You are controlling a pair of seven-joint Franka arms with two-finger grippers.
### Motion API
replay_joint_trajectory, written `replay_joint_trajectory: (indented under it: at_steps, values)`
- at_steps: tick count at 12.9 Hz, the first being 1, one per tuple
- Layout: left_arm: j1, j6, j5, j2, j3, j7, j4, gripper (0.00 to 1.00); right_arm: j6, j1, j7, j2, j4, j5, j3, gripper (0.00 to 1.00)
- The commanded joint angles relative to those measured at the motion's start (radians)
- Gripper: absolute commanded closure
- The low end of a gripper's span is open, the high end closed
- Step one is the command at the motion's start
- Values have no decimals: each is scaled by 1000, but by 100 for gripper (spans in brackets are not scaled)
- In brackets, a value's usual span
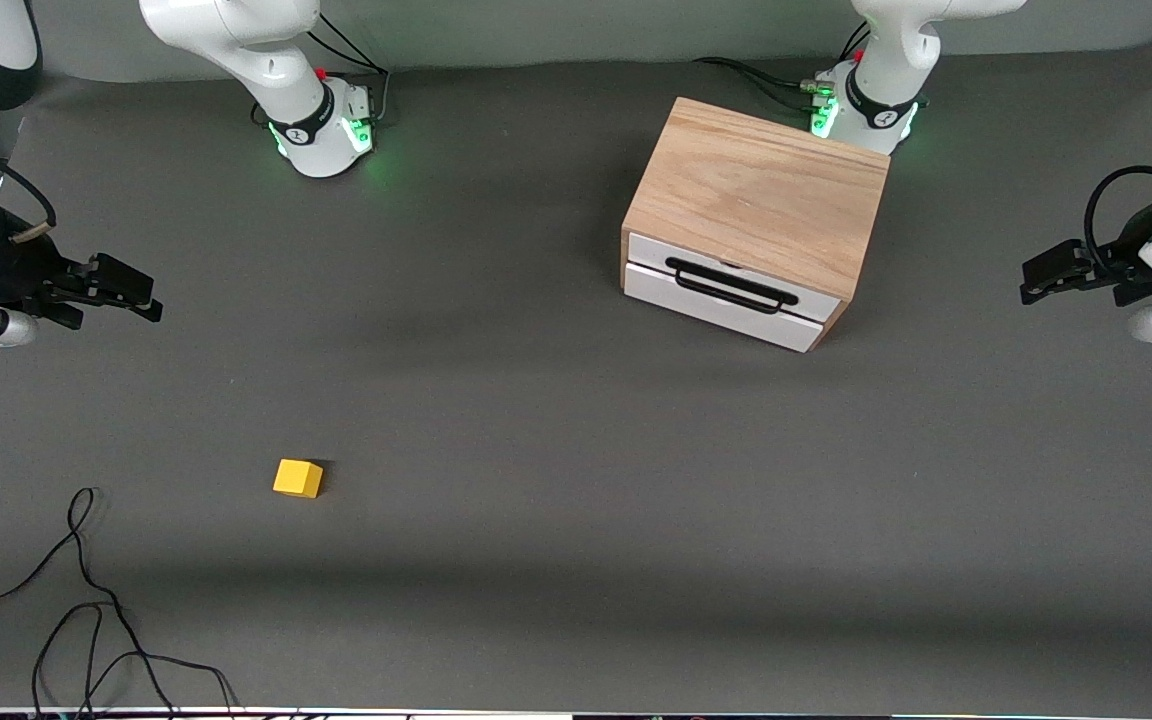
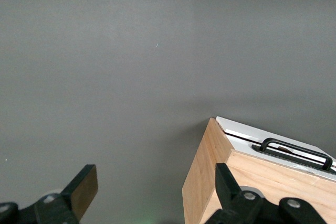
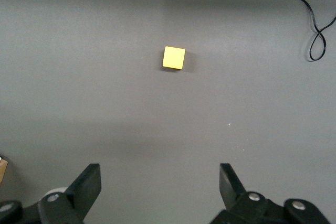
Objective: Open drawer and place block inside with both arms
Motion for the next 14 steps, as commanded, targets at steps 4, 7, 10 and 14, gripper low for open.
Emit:
replay_joint_trajectory:
  at_steps: [4,7,10,14]
  values:
    - [-1,-7,10,-21,1,15,-19,0,-25,-4,17,18,35,-12,8,0]
    - [-4,-3,-38,-27,1,-109,-27,0,-14,-4,25,32,36,-12,6,0]
    - [-47,-4,-46,-27,-36,-405,-27,0,-12,-4,22,50,36,-13,6,0]
    - [-195,13,-46,-9,-64,-817,-25,0,-12,-4,26,55,36,-13,6,0]
